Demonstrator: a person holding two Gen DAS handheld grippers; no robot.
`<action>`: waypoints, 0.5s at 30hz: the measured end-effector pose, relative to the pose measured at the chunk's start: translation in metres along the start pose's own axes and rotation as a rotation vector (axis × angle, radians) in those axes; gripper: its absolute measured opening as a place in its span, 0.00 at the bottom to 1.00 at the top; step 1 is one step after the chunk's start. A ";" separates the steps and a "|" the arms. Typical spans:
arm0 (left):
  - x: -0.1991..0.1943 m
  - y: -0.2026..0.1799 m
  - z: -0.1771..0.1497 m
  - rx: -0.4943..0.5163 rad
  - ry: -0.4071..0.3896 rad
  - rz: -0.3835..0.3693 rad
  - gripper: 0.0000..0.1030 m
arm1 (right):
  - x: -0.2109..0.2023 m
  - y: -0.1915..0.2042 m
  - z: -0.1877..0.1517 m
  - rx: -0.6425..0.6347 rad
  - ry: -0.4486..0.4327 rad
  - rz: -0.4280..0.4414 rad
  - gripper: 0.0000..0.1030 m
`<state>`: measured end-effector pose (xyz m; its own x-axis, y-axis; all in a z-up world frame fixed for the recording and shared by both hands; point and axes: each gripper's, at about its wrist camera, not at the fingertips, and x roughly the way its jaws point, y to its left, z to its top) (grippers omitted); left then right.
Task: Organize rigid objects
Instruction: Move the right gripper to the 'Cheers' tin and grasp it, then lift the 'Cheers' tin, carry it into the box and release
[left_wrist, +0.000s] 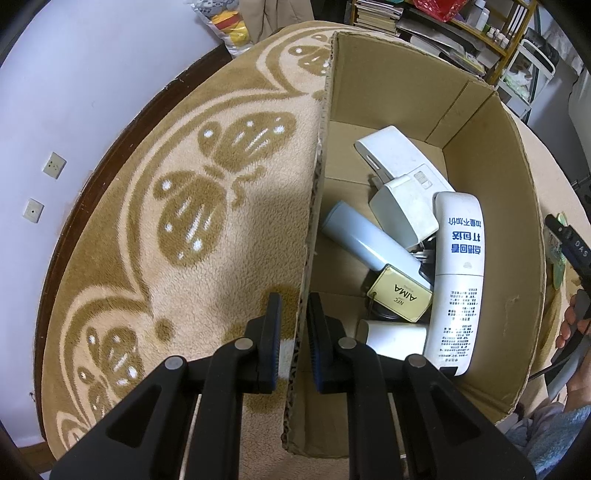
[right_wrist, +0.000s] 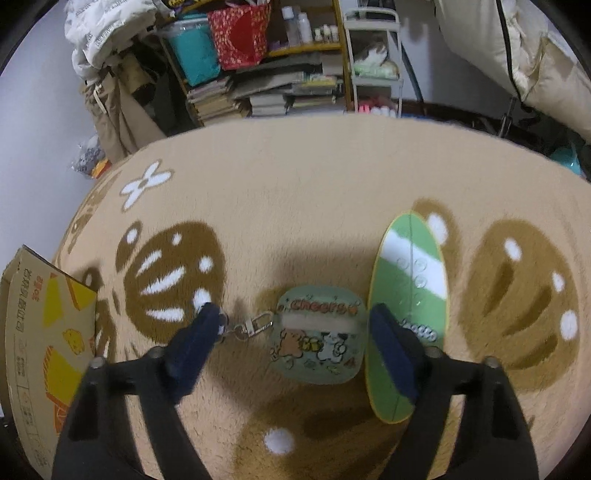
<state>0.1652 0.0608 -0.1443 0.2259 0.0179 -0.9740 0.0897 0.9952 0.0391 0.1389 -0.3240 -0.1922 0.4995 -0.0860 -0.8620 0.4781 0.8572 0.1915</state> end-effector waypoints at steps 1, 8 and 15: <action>0.000 0.000 0.000 0.000 0.000 0.000 0.13 | 0.001 -0.001 -0.001 0.002 0.002 -0.005 0.73; 0.000 0.000 -0.001 0.004 -0.002 0.006 0.13 | 0.007 0.000 -0.004 -0.007 0.013 -0.021 0.69; 0.000 -0.002 0.000 0.007 -0.002 0.009 0.13 | 0.004 0.007 -0.006 -0.023 0.016 -0.039 0.60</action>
<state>0.1646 0.0586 -0.1442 0.2290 0.0264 -0.9731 0.0945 0.9943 0.0492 0.1396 -0.3151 -0.1970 0.4695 -0.1113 -0.8759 0.4801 0.8647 0.1475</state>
